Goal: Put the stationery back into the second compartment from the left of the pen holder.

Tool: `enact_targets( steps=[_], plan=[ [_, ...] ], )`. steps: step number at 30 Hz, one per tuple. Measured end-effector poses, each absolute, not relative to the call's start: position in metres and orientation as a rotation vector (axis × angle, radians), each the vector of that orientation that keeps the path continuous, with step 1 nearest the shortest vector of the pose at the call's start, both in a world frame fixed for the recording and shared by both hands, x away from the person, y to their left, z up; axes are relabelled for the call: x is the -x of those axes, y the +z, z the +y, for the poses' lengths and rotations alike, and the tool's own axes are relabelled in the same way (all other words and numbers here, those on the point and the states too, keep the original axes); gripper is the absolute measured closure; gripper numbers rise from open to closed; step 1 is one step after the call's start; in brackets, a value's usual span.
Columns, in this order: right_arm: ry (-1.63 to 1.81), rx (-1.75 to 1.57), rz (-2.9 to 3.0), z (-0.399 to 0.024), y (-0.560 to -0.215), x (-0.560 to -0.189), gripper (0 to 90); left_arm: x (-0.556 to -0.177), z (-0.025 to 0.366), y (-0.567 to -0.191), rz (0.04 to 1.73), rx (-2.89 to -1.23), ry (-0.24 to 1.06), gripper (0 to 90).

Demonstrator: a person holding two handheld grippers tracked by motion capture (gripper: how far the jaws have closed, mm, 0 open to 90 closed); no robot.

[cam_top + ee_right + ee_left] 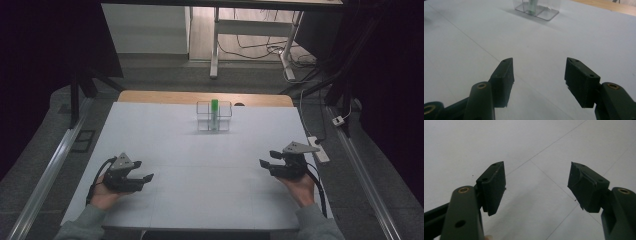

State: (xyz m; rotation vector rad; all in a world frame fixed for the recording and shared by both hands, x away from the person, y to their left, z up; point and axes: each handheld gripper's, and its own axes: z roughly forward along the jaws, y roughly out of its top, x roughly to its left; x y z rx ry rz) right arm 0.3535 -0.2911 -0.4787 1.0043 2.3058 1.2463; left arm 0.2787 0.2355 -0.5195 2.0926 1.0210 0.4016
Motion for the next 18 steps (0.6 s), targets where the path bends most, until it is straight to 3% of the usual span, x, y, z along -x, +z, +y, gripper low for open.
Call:
enact_targets(
  steps=[18],
  plan=[
    [1.187,-0.93,2.35,-0.306,-0.494,-0.336,39.8,-0.278,0.235,-0.519,1.016,-2.096,0.406,30.6]
  ],
)
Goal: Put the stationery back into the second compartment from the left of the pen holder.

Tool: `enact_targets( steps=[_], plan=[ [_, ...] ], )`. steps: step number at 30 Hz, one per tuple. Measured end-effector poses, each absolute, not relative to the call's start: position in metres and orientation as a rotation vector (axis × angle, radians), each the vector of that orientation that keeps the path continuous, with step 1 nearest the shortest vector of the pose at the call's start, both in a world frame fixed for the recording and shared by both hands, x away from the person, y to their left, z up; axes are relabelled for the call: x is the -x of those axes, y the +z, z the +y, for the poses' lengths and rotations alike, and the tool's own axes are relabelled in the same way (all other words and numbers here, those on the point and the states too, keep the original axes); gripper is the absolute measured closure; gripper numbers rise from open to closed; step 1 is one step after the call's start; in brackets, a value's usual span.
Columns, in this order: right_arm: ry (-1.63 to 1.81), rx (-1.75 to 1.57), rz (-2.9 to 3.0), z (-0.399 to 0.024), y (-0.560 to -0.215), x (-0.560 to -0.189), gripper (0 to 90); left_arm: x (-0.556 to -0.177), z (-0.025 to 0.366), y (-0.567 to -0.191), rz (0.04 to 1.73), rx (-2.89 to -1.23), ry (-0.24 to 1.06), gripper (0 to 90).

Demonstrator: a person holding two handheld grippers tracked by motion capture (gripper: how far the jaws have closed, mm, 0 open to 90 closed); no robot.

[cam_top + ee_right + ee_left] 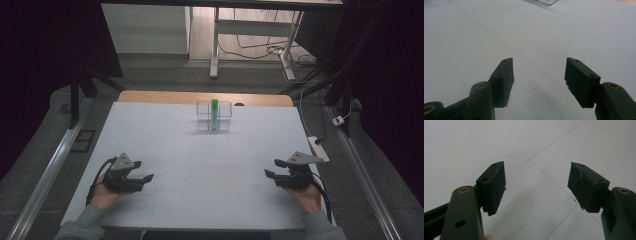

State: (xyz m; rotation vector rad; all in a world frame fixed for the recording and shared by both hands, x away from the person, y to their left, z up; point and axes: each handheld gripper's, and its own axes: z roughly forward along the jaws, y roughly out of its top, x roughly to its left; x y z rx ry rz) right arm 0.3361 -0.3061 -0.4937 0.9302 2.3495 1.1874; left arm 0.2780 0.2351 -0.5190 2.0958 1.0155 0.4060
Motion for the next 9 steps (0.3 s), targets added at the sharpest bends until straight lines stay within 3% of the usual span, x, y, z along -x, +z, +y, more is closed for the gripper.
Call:
enact_targets(
  steps=[9],
  plan=[
    [1.198,-0.923,2.323,-0.3071,-0.4881,-0.3353,39.6,-0.2777,0.2322,-0.5182,1.012,-2.097,0.407,30.6]
  ],
)
